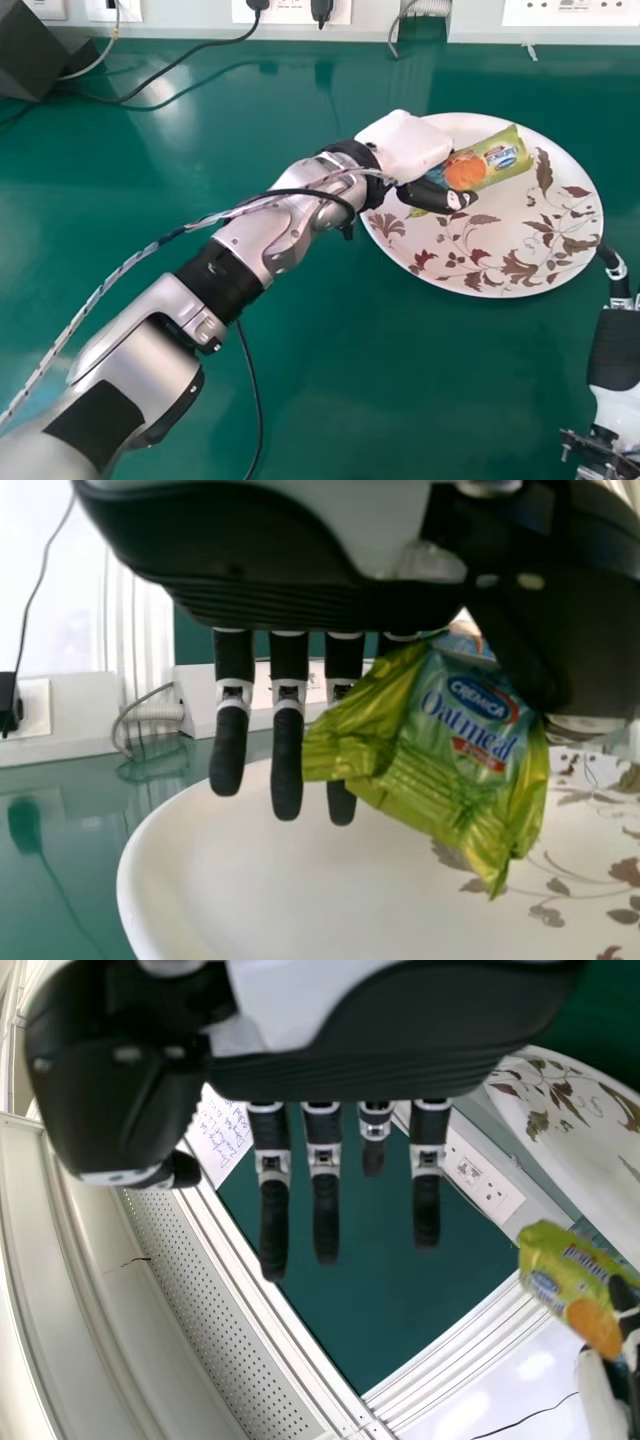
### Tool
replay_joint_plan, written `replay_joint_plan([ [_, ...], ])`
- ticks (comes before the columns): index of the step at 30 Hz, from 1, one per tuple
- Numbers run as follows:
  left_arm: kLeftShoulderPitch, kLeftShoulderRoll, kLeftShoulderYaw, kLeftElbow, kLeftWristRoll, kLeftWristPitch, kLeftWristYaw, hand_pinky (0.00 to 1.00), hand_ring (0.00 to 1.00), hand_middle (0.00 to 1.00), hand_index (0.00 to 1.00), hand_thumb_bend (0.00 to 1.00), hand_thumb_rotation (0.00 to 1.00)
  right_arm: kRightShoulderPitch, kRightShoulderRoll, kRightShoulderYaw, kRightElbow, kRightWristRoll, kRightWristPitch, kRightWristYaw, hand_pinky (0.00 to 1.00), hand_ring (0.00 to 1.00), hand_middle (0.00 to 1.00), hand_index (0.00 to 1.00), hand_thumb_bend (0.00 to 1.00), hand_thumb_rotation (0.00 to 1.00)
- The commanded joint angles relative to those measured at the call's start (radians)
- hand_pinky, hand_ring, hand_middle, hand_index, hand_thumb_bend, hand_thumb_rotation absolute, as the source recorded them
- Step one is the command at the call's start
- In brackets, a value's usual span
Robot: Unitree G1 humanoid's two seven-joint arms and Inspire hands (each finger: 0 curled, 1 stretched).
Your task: Pick up biscuit and place it in the plate
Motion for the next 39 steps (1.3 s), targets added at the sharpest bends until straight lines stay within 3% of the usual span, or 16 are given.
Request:
replay_joint_plan([
  [1, -0.024, -0.005, -0.014, 0.018, 0.001, -0.019, 0.023, 0.3, 0.4, 0.48, 0.52, 0.51, 0.0, 0.02, 0.092, 0.007, 0.023, 0.007, 0.002, -0.005, 0.54, 0.6, 0.63, 0.49, 0.52, 0.07],
  [8, -0.038, -0.018, -0.034, 0.055, 0.008, -0.025, 0.026, 0.3, 0.4, 0.48, 0.52, 0.51, 0.0, 0.025, 0.095, 0.012, 0.017, 0.008, 0.0, -0.012, 0.47, 0.55, 0.61, 0.49, 0.52, 0.07],
  [14, -0.051, -0.026, -0.057, 0.076, 0.02, -0.013, 0.005, 0.29, 0.4, 0.48, 0.52, 0.51, 0.0, 0.024, 0.098, 0.017, 0.02, -0.002, -0.007, -0.016, 0.55, 0.64, 0.68, 0.49, 0.52, 0.07],
  [21, -0.061, -0.041, -0.082, 0.114, 0.033, -0.008, 0.017, 0.3, 0.4, 0.48, 0.52, 0.51, 0.0, 0.024, 0.094, 0.017, 0.024, -0.003, -0.009, -0.015, 0.55, 0.63, 0.67, 0.49, 0.52, 0.07],
  [25, -0.064, -0.054, -0.087, 0.13, 0.036, 0.001, 0.02, 0.3, 0.41, 0.48, 0.52, 0.51, 0.0, 0.02, 0.083, 0.012, 0.026, 0.004, -0.006, -0.005, 0.5, 0.58, 0.64, 0.5, 0.52, 0.07],
  [39, -0.068, -0.076, -0.11, 0.184, 0.05, -0.013, 0.037, 0.3, 0.4, 0.48, 0.52, 0.51, 0.0, 0.012, 0.081, 0.016, 0.025, 0.021, 0.012, -0.001, 0.53, 0.6, 0.65, 0.49, 0.52, 0.07],
])
